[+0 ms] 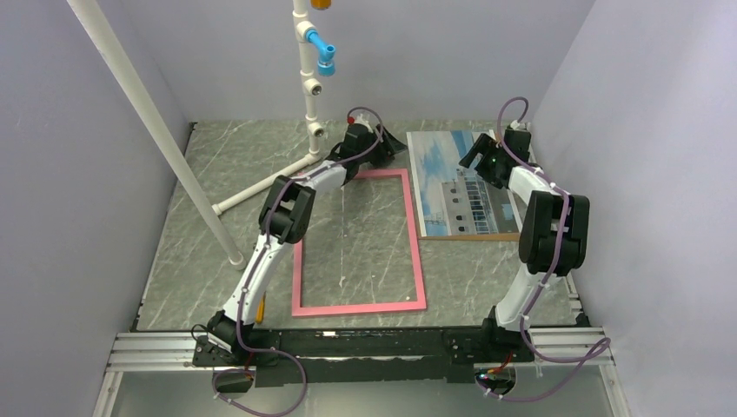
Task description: Take the photo out of the frame
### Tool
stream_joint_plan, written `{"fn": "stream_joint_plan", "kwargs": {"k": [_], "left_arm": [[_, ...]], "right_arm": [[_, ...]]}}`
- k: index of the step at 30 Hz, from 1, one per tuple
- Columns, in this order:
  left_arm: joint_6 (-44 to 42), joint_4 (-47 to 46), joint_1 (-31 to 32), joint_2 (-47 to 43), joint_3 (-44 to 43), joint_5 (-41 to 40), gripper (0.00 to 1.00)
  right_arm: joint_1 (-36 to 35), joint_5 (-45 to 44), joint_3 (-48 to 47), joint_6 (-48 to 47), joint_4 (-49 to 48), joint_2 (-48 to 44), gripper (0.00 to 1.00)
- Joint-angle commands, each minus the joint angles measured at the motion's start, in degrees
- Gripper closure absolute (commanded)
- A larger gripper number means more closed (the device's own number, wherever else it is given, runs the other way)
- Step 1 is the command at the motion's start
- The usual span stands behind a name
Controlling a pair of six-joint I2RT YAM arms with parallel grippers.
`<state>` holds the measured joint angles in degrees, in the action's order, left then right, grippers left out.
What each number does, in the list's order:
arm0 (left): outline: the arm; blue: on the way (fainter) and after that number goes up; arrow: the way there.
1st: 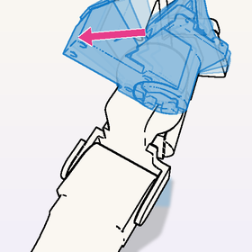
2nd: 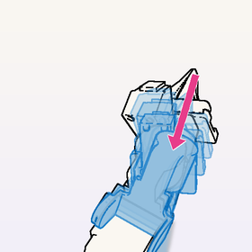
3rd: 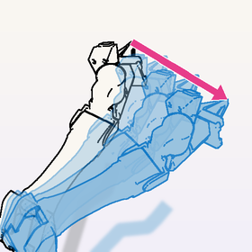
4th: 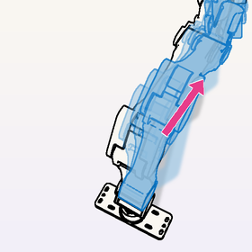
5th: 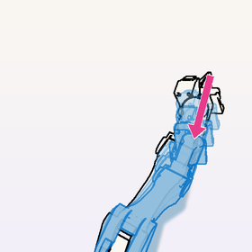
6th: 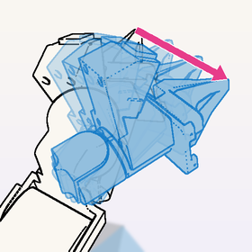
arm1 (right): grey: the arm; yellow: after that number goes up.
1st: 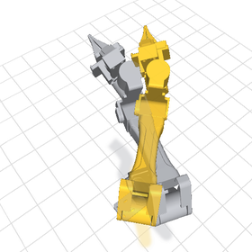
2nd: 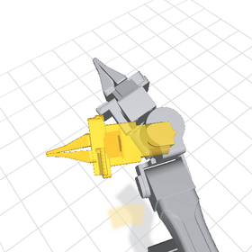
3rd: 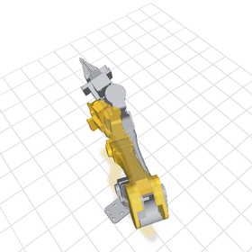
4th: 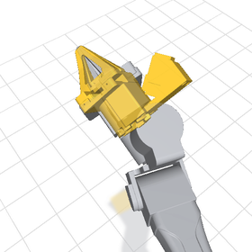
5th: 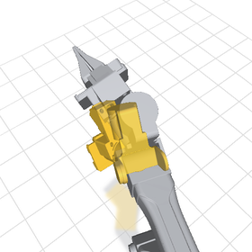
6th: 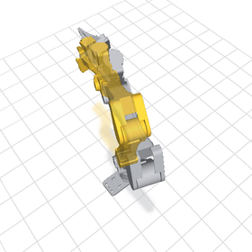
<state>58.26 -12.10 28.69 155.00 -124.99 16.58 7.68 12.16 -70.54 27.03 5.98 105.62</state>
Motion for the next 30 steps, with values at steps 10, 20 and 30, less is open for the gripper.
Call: {"fn": "stream_joint_plan", "kwargs": {"k": [10, 20, 30], "left_arm": [[11.3, -5.7, 2.5, 5.9, -4.7, -2.8, 0.33], [13.7, -9.2, 3.0, 6.8, -6.1, -0.7, 0.38], [13.4, -13.1, 2.7, 2.3, -3.4, 0.9, 0.61]], "right_arm": [[0.4, -3.5, 1.6, -2.2, -1.0, -5.9, 0.09], [0.9, -2.9, 2.4, -2.2, -1.7, -6.3, 0.09], [1.1, -1.8, 2.9, -1.7, -2.4, -5.7, 0.09]]}}
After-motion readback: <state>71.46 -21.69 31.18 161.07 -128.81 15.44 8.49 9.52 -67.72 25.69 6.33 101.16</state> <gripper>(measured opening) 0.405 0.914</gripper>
